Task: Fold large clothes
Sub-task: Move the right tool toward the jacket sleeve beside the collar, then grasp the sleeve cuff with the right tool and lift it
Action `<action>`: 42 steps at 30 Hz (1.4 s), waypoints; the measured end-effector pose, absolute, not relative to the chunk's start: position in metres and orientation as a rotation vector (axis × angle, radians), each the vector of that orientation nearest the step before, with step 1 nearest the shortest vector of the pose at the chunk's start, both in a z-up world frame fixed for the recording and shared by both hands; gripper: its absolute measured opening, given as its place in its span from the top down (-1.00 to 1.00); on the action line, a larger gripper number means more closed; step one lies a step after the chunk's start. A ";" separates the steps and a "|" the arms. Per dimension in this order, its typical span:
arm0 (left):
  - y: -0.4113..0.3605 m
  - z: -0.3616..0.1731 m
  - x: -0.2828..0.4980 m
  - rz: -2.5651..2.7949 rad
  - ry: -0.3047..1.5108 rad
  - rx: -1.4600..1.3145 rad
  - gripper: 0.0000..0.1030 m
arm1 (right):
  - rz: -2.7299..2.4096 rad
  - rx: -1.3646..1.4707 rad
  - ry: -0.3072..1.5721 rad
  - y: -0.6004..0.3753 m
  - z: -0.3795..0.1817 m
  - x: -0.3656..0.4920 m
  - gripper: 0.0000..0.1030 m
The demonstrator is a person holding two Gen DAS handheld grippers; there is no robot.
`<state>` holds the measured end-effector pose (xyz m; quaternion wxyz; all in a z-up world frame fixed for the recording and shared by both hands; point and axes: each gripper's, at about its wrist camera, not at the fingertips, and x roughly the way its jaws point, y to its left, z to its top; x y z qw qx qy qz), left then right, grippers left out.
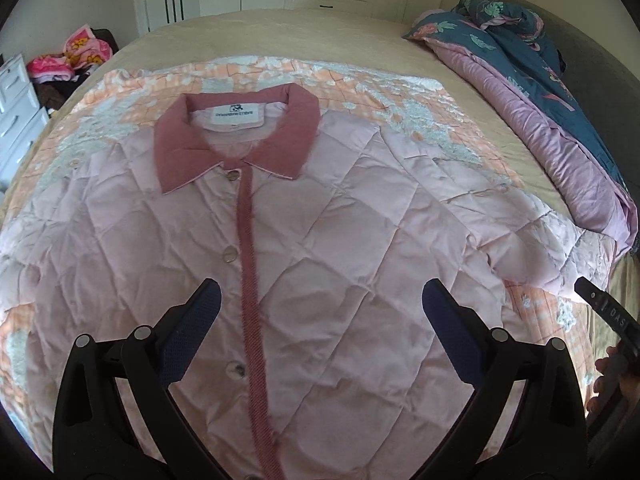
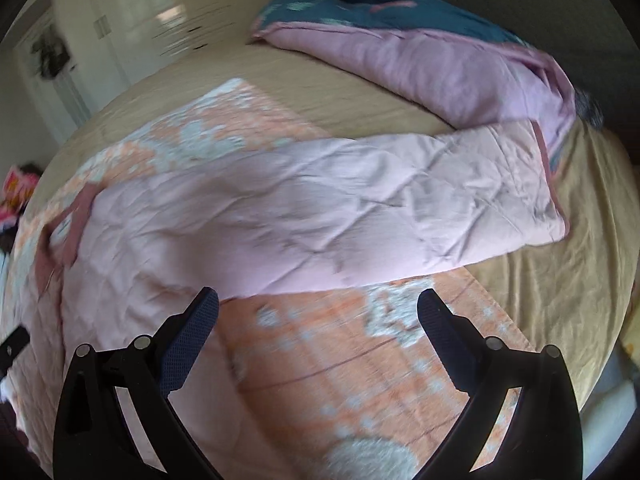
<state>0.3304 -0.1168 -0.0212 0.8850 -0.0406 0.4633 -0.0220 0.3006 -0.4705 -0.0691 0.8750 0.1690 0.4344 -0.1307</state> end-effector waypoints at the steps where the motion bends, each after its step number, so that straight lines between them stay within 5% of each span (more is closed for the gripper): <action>1: -0.118 -0.023 0.334 -0.043 0.966 -0.082 -0.84 | -0.297 0.372 0.907 -0.480 -0.073 0.303 -0.92; 19: -0.120 -0.051 0.377 0.036 1.003 -0.042 -0.84 | -0.544 0.824 0.828 -0.623 -0.143 0.320 -0.90; 21: -0.117 -0.049 0.378 0.045 0.997 -0.040 -0.84 | -0.555 0.873 0.778 -0.635 -0.146 0.320 -0.76; 26: -0.110 -0.037 0.375 0.049 0.969 -0.041 -0.84 | -0.538 0.920 0.680 -0.645 -0.136 0.313 0.33; 28: -0.109 -0.031 0.373 0.047 0.957 -0.037 -0.84 | -0.502 0.876 0.628 -0.640 -0.118 0.311 0.48; 42: -0.099 0.020 0.344 -0.007 0.868 -0.009 -0.84 | -0.249 0.552 0.457 -0.551 0.026 0.319 0.67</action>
